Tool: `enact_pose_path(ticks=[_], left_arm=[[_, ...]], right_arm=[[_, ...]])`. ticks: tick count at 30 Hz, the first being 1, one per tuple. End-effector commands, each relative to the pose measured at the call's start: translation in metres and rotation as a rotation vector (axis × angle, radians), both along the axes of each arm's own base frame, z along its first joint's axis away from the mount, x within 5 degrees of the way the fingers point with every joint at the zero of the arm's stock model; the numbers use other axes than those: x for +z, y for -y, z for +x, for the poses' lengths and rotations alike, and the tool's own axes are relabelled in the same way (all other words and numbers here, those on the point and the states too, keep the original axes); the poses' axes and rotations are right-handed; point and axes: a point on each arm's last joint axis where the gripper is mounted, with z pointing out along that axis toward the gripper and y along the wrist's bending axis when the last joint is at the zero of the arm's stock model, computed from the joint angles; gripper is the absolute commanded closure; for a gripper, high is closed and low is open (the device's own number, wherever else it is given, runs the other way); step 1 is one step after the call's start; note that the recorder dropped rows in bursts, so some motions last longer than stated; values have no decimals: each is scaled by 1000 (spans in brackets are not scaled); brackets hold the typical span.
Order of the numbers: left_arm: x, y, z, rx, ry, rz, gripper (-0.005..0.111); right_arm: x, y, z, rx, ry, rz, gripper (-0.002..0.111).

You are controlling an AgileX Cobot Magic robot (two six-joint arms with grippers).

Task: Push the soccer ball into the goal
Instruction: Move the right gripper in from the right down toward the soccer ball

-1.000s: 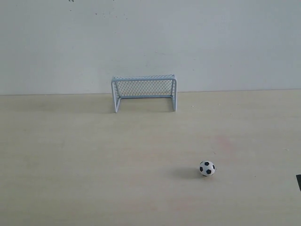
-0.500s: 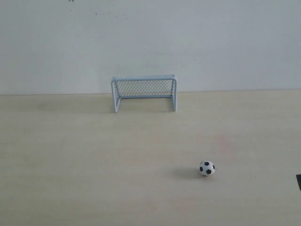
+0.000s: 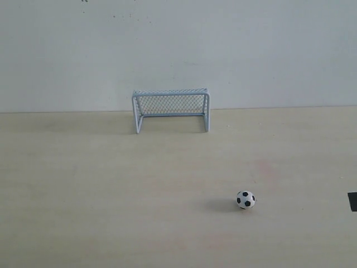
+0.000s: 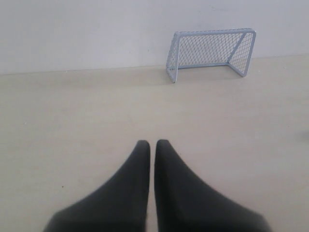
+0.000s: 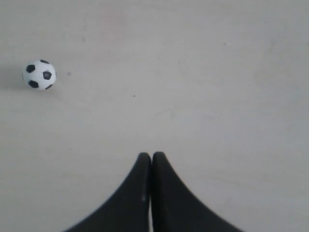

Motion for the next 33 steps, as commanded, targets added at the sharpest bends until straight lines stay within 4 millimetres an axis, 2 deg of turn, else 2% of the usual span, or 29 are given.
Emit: enact_pose_path(ticks=[1,3,5,9,12,18,33], left_arm=[[-1,0,0,3,-2,-3,102],[-1,0,0,3,-2,-3,102],[-1,0,0,3,-2,-3,102],[-1,0,0,3,-2,-3,102],[-1,0,0,3,-2,-3,102],[-1,0,0,3,-2,-3,102],[-1,0,0,3,-2,-3,102]], right_arm=[[6,3,6,236,110,-252,108],[6,3,9,357,143,-376,108],[4,3,12,394,147,-416,108],[-1,4,21,390,163,-433,108],[0,5,32,367,242,-471,108],[4,8,48,520,388,-770,108],[-2,7,45,550,326,-746,108]])
